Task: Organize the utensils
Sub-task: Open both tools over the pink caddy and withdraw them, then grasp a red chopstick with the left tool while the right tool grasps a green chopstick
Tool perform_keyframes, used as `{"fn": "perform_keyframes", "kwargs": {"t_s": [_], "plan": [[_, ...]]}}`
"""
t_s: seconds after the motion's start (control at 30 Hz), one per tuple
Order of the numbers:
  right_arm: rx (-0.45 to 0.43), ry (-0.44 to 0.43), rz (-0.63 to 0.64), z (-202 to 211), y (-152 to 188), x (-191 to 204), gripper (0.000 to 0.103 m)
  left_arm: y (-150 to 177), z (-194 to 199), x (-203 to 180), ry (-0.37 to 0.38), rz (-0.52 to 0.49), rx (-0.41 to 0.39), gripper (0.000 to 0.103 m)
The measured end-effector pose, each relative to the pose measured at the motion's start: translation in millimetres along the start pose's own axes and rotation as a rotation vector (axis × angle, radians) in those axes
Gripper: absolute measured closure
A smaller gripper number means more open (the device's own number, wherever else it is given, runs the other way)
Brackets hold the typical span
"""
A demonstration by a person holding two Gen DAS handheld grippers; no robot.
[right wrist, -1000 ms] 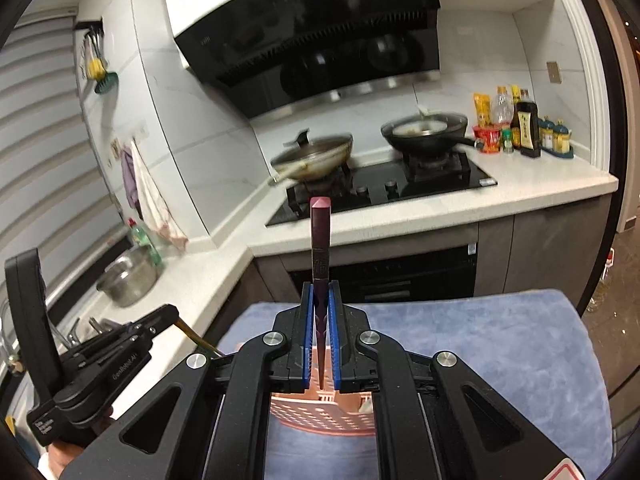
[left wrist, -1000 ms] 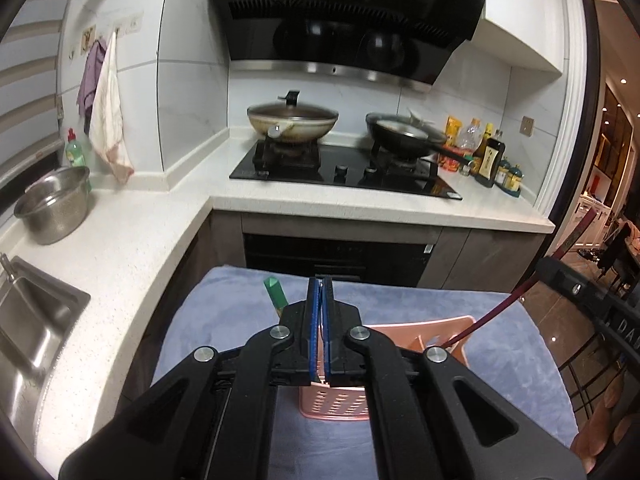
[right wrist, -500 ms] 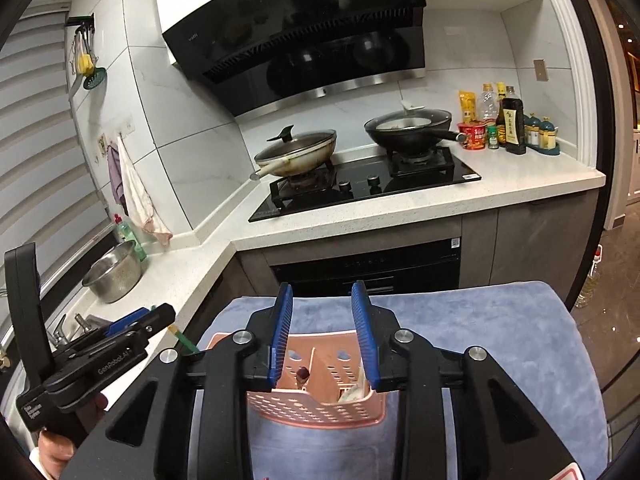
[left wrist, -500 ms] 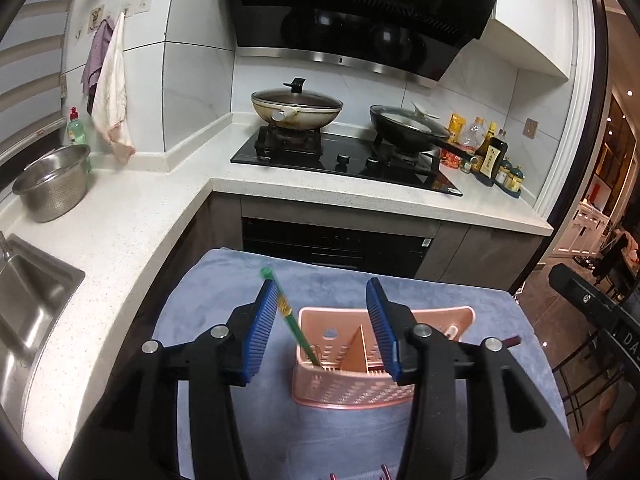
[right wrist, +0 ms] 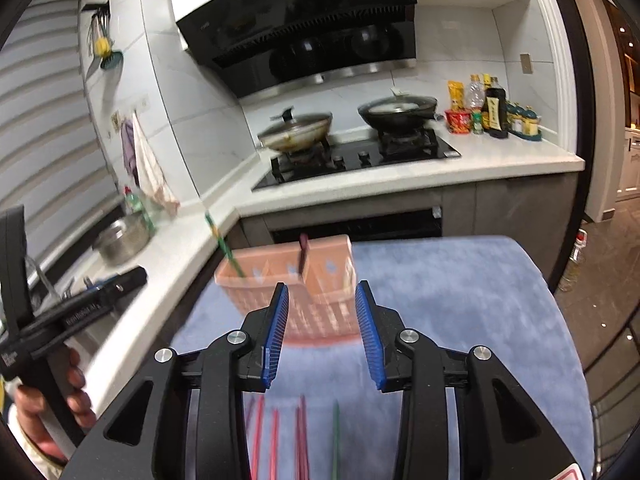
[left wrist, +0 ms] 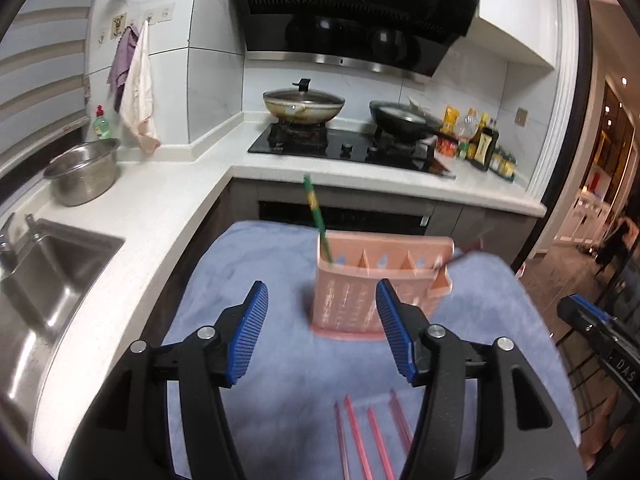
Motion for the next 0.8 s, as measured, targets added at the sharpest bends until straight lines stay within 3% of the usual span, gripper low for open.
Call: {"fn": "perform_keyframes", "kwargs": {"t_s": [0.13, 0.27, 0.57, 0.8], "plan": [[0.068, 0.024, 0.008, 21.5, 45.0, -6.6, 0.069, 44.1, 15.1, 0.4, 0.001, -0.006, 0.07, 0.049], [0.142, 0.054, 0.032, 38.2, 94.1, -9.0, 0.069, 85.8, 28.2, 1.9, -0.029, -0.038, 0.113, 0.042], [0.298, 0.112, 0.009, 42.8, 193.7, -15.8, 0.069, 175.3, 36.7, 5.7, -0.022, 0.016, 0.257, 0.042], [0.354, 0.12, 0.002, 45.0, 233.5, -11.9, 0.069, 221.9, 40.9, 6.9, -0.029, 0.037, 0.313, 0.042]]}}
Point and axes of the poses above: each gripper's, at about its wrist camera, not at the fingertips, and z roughly against the way its jaws point, x to its left, y to its underside, the point moved 6 cm from there along -z, roughly the way its jaws point, and after that the axes turned 2 degrees about -x, right-handed, at the moved point
